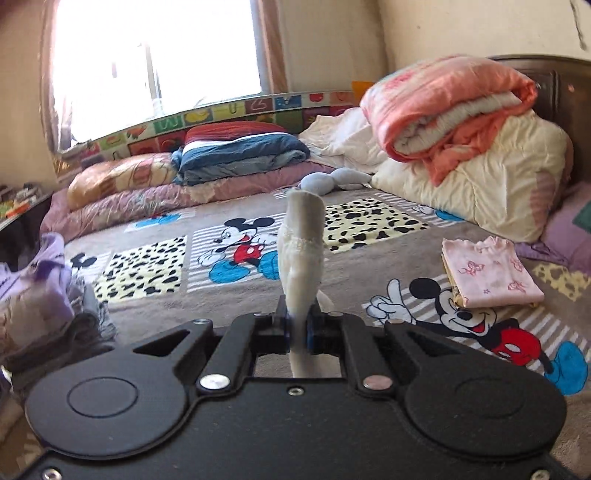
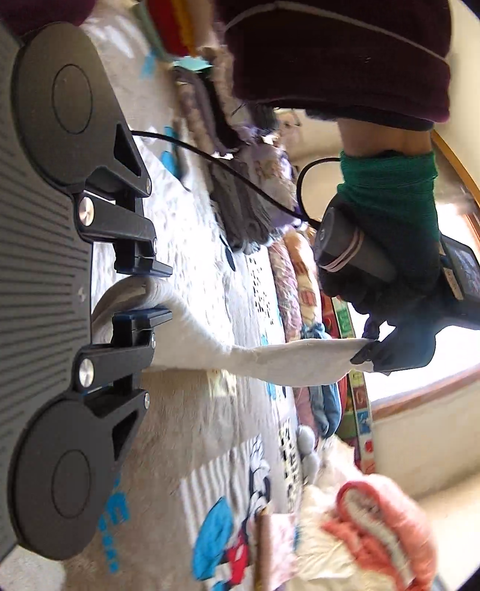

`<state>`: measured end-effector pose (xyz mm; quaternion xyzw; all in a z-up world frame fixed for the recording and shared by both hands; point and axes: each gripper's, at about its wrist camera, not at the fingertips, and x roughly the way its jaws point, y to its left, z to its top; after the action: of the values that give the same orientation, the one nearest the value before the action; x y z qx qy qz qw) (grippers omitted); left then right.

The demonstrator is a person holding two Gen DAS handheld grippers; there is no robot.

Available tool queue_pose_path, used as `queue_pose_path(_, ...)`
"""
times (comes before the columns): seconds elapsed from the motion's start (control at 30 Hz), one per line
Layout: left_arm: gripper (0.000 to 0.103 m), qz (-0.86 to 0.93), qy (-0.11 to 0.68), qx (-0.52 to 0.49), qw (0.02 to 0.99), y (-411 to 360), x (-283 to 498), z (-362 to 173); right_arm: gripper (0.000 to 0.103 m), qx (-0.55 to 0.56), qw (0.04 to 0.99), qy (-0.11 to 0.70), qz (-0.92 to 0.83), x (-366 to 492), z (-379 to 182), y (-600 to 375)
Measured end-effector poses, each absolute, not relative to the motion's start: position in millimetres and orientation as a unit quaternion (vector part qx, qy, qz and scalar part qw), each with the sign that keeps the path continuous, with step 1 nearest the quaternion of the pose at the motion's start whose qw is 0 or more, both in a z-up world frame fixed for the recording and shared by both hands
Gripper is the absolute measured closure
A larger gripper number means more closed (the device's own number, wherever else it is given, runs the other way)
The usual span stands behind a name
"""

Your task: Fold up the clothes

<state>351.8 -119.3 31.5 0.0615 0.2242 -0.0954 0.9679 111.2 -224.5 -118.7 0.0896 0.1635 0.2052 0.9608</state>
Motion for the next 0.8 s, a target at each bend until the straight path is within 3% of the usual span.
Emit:
queue_pose_path(0.33, 0.097, -0.048, 0.255, -0.109, 0.960, 5, 337, -29, 0.083, -0.046, 0.956, 0.206, 0.204, 108, -124, -185)
queue_pose_path(0.6, 0.097, -0.039, 0.283, -0.158, 0.945, 55, 340, -82, 0.083, -0.130, 0.948, 0.213, 0.196, 104, -136, -175)
queue_pose_path(0.8, 0.097, -0.051, 0.292, -0.163, 0.941, 63, 348, -103, 0.083, -0.132, 0.949, 0.203, 0.202, 102, -139, -177)
